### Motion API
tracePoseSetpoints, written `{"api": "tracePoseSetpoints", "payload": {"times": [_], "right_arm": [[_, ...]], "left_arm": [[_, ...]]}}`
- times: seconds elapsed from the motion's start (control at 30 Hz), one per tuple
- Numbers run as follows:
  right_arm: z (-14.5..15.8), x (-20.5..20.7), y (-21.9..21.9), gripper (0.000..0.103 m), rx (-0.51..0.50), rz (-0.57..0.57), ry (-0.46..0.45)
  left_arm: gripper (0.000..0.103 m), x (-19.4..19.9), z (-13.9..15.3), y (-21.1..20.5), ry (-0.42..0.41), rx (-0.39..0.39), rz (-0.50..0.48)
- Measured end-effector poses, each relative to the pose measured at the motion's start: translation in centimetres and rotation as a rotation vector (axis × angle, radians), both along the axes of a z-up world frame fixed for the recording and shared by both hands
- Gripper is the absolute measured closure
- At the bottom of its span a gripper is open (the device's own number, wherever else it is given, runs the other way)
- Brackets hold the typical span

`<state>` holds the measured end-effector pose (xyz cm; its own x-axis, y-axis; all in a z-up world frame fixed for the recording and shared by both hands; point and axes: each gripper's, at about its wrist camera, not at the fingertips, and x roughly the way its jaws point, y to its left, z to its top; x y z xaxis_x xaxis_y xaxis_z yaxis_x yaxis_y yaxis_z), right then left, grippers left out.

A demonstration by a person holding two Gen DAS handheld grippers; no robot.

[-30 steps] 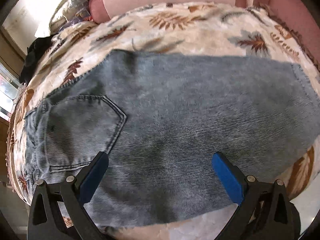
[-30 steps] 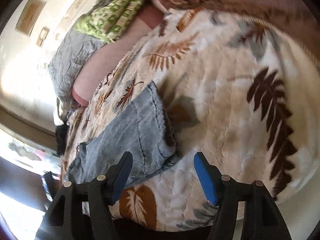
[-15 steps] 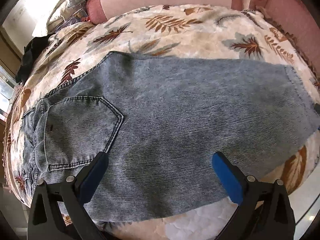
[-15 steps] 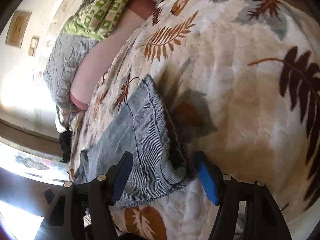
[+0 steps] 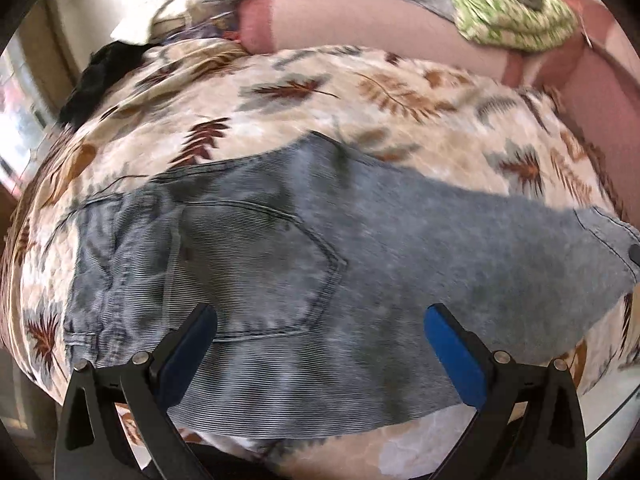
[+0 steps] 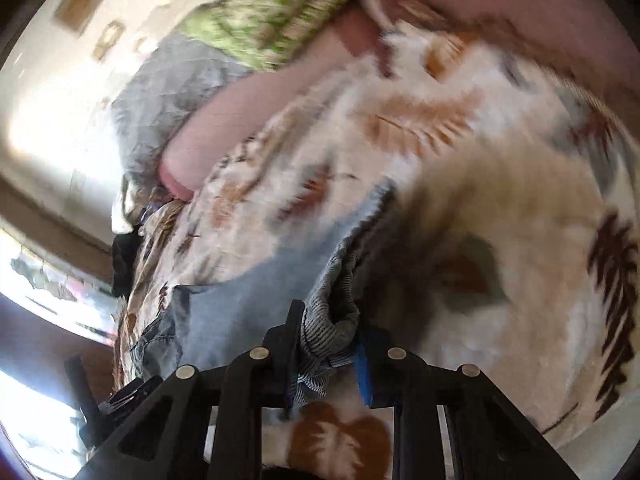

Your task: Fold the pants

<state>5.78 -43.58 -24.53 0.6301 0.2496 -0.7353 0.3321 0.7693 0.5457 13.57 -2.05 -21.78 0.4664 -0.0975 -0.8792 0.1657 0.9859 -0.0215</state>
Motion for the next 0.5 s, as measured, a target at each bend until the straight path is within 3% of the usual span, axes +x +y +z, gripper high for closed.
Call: {"api": "tracePoseSetpoints", "payload": {"times": [0.27, 0.37, 0.5], "right_arm": [[4.9, 5.2, 11.4, 0.082, -0.109, 0.253, -0.046], [4.0, 6.7, 15.9, 0.082, -0.088, 0.356, -0.024], [1.3, 7.5, 20.6, 0.07, -0.006, 0.506, 0.045]], "left_arm": [[0.0, 0.4, 1.8, 5.6, -0.042, -0.038, 0.105], [0.0, 0.3, 2.0, 7.4, -0.055, -0.026, 0.137], [0.0, 0.2, 1.7, 8.4, -0.053, -0.016, 0.153]]}}
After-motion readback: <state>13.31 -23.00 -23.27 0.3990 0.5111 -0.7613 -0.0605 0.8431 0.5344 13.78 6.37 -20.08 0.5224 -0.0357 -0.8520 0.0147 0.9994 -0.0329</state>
